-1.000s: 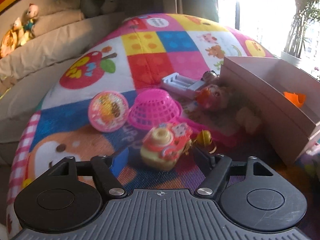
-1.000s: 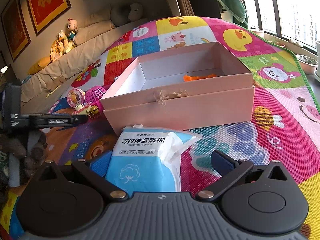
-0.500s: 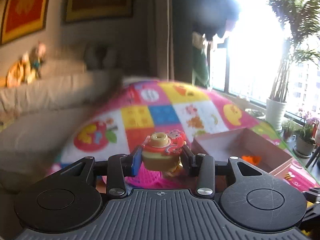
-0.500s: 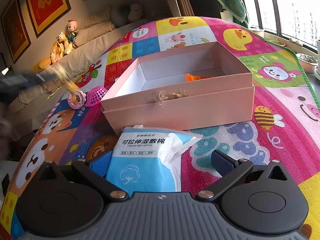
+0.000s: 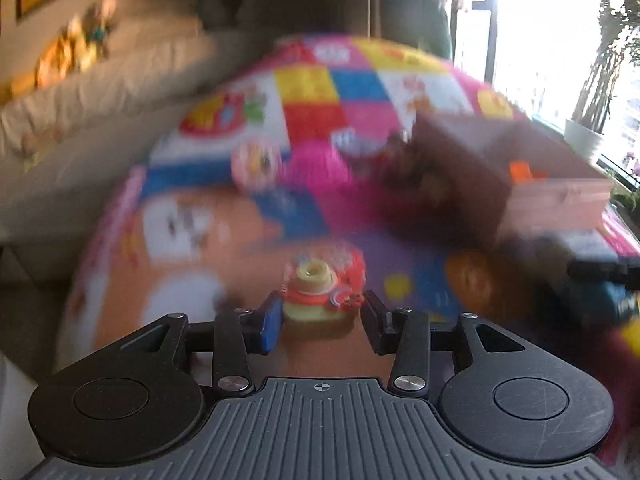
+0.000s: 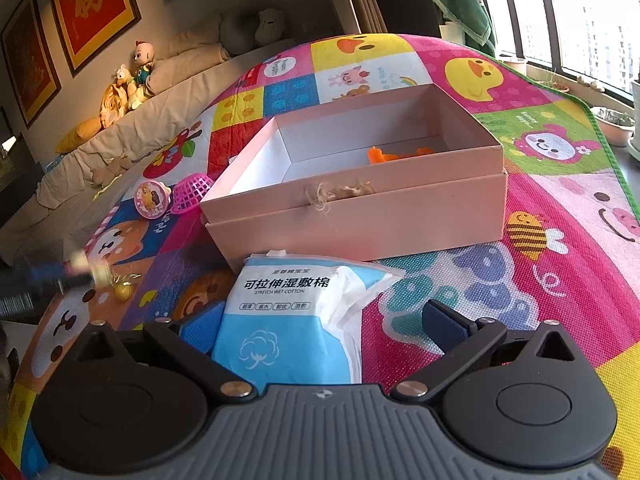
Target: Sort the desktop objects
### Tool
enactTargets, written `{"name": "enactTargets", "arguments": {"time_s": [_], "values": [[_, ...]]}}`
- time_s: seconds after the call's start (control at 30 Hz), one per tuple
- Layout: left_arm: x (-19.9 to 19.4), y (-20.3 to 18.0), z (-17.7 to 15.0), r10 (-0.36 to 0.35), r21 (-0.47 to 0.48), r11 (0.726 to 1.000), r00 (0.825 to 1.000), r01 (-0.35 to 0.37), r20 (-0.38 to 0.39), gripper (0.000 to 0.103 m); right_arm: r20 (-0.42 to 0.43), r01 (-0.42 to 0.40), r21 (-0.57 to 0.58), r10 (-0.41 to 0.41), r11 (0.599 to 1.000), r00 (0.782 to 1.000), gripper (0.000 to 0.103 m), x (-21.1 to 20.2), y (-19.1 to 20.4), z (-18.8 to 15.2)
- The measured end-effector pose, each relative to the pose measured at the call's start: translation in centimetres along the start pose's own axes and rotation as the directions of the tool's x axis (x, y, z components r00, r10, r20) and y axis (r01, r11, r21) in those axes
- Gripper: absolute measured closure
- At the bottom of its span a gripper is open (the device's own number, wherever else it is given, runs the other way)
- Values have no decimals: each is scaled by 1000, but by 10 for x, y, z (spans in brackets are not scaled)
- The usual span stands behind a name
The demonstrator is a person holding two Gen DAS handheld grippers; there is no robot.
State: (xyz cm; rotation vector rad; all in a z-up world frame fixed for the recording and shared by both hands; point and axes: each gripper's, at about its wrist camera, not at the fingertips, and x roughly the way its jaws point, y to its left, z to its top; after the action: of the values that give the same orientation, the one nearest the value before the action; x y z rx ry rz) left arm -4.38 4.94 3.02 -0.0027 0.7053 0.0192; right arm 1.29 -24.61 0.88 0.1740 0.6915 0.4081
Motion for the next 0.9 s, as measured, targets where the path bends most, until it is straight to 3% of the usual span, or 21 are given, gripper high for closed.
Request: {"name": "enactTargets", "arguments": {"time_s": [0.1, 0.2, 0.3, 0.4, 0.47, 0.53, 0.6, 0.67, 0.83, 0.9], "values": [[-2, 1, -13, -69, -44, 997, 997, 67, -42, 50, -4, 7, -8, -7, 1000, 1000, 0, 1, 1, 0], [-4, -6, -15, -163, -56, 985, 986, 160, -34, 41, -7, 13, -16, -13, 1000, 1000, 0, 1, 2, 1], [-5, -13, -15, -278, -77, 958, 960, 275, -25, 35, -11, 17, -21, -17, 1000, 1000, 0, 1, 3, 0], [-15, -28, -19, -381, -24, 924, 924, 381, -4, 26, -18, 16, -32, -17, 999, 1000, 0, 2, 4, 0], [-24, -36, -19, -385, 64, 922, 923, 382, 30, 18, -28, 14, -44, -15, 999, 1000, 0, 3, 5, 1], [-29, -38, -17, -324, 144, 939, 944, 312, 64, 11, -41, 8, -64, -11, 998, 999, 0, 3, 5, 1], [-23, -35, -15, -234, 195, 957, 970, 216, 74, 11, -51, 5, -79, -9, 997, 999, 0, 3, 6, 2], [-10, -29, -11, -200, 200, 962, 978, 186, 52, 11, -51, 8, -84, -12, 996, 999, 0, 4, 7, 2], [26, -19, -1, -233, 124, 964, 972, 235, -27, 10, -45, -7, -74, 4, 997, 999, 0, 1, 5, 1], [27, -17, -2, -321, 72, 943, 946, 324, -51, 9, -41, -16, -67, 13, 998, 999, 0, 0, 4, 1]]}}
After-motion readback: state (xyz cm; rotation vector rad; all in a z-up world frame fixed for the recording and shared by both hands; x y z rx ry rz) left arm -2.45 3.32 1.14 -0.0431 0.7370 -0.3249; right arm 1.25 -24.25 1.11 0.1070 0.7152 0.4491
